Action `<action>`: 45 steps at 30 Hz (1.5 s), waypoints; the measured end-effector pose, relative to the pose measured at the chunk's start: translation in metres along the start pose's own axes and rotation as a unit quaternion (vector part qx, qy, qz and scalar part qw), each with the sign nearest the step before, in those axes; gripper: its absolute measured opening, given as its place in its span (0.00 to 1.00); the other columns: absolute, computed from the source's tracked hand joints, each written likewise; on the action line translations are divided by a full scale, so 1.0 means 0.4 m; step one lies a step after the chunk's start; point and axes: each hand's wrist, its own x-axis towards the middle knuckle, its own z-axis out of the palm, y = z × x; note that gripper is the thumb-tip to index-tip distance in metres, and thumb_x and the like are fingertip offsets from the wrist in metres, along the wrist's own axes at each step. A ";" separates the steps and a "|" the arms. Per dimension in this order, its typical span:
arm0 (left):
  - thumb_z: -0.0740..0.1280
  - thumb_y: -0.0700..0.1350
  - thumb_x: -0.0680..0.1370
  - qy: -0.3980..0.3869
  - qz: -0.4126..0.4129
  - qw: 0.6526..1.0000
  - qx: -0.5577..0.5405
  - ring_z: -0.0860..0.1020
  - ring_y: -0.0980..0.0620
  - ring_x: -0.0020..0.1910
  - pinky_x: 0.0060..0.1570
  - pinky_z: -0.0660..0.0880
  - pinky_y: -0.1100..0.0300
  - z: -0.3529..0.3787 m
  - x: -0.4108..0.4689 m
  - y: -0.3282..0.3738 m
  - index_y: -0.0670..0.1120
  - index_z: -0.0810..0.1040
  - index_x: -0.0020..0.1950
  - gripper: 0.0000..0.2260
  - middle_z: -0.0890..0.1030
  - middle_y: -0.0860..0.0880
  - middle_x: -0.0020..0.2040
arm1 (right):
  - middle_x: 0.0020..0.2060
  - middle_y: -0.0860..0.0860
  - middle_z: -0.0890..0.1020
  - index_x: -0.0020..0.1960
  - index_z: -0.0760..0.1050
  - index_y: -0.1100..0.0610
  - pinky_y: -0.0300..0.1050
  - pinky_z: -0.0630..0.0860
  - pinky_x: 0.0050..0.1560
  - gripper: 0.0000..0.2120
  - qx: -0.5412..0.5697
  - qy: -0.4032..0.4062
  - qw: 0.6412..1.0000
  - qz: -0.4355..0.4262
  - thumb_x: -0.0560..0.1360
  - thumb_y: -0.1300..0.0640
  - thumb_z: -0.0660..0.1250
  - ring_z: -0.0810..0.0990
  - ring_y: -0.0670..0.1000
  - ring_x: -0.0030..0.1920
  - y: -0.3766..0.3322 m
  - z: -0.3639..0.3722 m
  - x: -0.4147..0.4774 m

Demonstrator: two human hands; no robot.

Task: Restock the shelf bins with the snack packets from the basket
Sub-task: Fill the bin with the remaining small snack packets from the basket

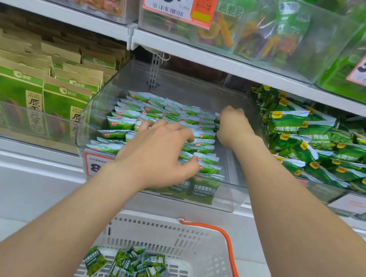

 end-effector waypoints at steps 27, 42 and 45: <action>0.64 0.50 0.83 -0.342 -0.276 0.895 0.074 0.79 0.45 0.59 0.53 0.78 0.50 0.635 -0.529 -0.211 0.48 0.73 0.65 0.13 0.71 0.46 0.66 | 0.39 0.50 0.69 0.39 0.61 0.52 0.51 0.79 0.42 0.15 -0.153 -0.317 0.874 -0.336 0.80 0.63 0.61 0.72 0.50 0.35 -0.147 0.162 -0.551; 0.69 0.38 0.79 -0.410 -0.254 0.872 0.087 0.74 0.40 0.62 0.56 0.76 0.50 0.774 -0.532 -0.317 0.43 0.71 0.64 0.15 0.65 0.46 0.69 | 0.40 0.50 0.66 0.42 0.60 0.51 0.45 0.66 0.30 0.13 -0.160 -0.319 0.855 -0.376 0.82 0.59 0.62 0.71 0.50 0.35 -0.236 0.221 -0.457; 0.68 0.36 0.78 -0.369 -0.265 0.887 0.077 0.76 0.39 0.56 0.49 0.75 0.49 0.755 -0.533 -0.311 0.44 0.69 0.58 0.12 0.66 0.45 0.63 | 0.40 0.50 0.66 0.40 0.58 0.51 0.45 0.66 0.29 0.17 -0.155 -0.318 0.858 -0.373 0.83 0.58 0.61 0.70 0.50 0.35 -0.234 0.200 -0.452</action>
